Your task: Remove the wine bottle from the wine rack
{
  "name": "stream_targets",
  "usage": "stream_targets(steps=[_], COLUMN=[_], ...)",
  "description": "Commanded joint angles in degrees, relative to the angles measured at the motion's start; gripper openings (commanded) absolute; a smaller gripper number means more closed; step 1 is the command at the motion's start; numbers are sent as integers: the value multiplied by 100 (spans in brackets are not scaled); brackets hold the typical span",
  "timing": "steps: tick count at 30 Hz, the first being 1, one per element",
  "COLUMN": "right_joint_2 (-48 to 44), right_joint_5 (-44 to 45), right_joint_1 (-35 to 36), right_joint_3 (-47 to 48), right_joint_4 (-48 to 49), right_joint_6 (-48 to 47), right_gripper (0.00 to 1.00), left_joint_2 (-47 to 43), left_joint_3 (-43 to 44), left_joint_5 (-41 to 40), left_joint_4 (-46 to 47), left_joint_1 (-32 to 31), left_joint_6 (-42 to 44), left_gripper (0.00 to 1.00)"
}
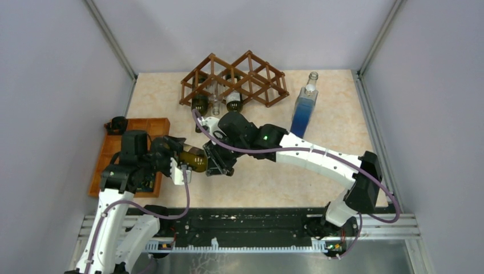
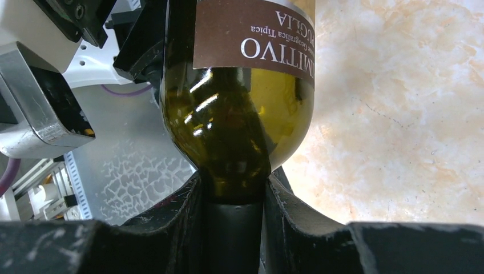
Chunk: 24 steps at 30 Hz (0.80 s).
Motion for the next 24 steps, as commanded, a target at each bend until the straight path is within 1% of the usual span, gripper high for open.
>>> stream_targets(steps=[1,3,4,5,6,7,9,12,13,17,21,24], right_joint_2=[-139,-164,-187,-215,-252,-280,-394,-716,-863,-1320,-1501,-1646], right_joint_5=[-401,-251,-117,-9,73,128,229,367,406,797,1197,1569], right_joint_1=[203,195,189,166,123,53,-131,-450,-545,-674,-675,-675], right_joint_3=[503,486,463,418,362,303,142,-205,-342,-658,-765,-876], right_joint_4=[701,688,702,725,771,826,982,1402,1579,2052,2221,2344], right_joint_6=[-344,-372,-377,-362,-311,-236,-22,350,467,667,743,783], right_gripper=[11,31,42,50,55,60,72,93,98,99,99,99], left_joint_2=[53,85,77,66,34,7,-25,16,50,200,310,464], left_joint_3=[49,75,68,56,25,-10,-48,-16,0,107,156,254], left_joint_5=[381,460,501,535,576,608,660,756,801,965,1132,1225], left_joint_4=[178,264,317,454,602,751,986,1146,1179,1303,1602,1690], left_joint_1=[-25,-25,-25,-26,-25,-25,-25,-25,-25,-25,-25,-25], left_joint_6=[-88,-274,-399,-519,-687,-888,-1228,-1715,-1891,-2702,-3667,-4220], left_gripper=[71,58,48,33,22,14,0,0,0,0,0,0])
